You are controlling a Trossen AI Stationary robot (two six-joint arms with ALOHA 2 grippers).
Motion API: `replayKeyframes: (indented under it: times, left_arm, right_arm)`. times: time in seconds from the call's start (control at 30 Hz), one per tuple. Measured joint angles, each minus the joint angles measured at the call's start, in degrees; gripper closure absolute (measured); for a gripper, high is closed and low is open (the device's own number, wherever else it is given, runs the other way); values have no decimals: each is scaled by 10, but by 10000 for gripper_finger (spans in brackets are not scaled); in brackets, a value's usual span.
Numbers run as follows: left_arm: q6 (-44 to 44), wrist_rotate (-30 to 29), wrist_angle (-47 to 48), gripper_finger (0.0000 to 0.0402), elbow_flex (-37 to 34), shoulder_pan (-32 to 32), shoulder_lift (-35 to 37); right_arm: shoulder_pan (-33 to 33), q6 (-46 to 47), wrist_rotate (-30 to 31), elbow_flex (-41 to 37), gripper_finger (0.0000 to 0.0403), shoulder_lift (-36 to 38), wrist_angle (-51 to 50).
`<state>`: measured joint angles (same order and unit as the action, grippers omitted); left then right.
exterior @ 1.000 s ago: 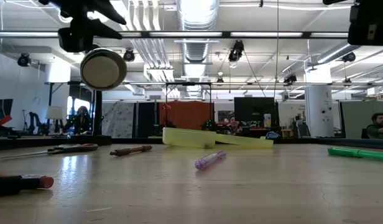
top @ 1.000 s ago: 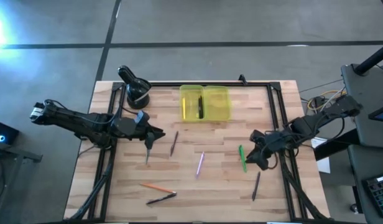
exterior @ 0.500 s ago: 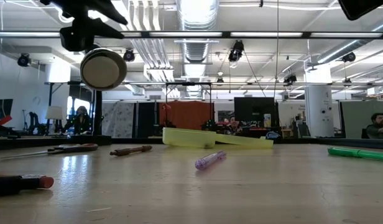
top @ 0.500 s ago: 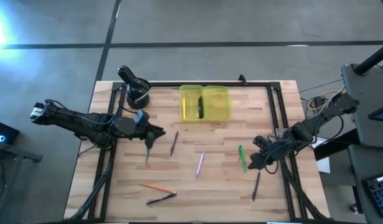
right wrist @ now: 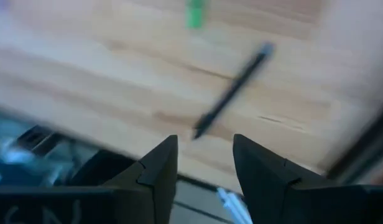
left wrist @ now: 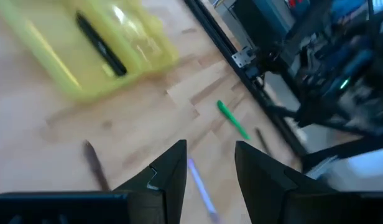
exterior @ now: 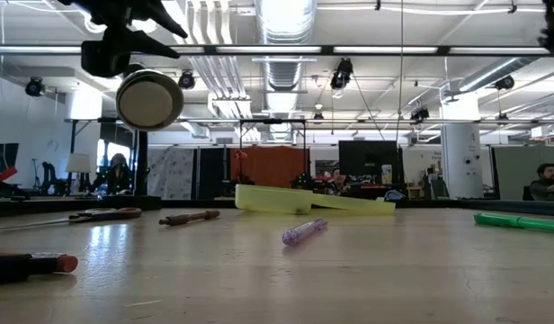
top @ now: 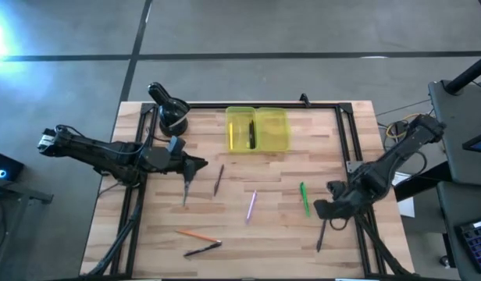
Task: Pick & place school supplies into a supply box
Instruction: Put the black pen into the yellow supply box
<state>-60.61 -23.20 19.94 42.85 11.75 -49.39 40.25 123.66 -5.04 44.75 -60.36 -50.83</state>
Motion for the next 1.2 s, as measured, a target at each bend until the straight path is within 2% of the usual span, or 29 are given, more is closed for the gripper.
replayKeyframes:
  times: [0.1, 0.3, 0.6, 0.93, 1.2]
  left_arm:
    - [-47, 1, 0, 282, 0, 0, 0]
    - [-50, 2, 0, 282, 0, 0, -3]
    - [-44, 12, 4, 282, 0, 0, -5]
    - [-43, 45, 21, 282, 0, 0, -7]
    - [-29, 53, 21, 282, 0, 0, -7]
  right_arm:
    - [21, 47, 0, 0, 247, -38, -3]
    - [28, 87, 0, 0, 238, -112, 28]
    - [29, 113, -12, 0, 259, -212, 123]
    - [40, 140, -28, 0, 285, -257, 154]
    - [63, 150, -27, 0, 279, -262, 146]
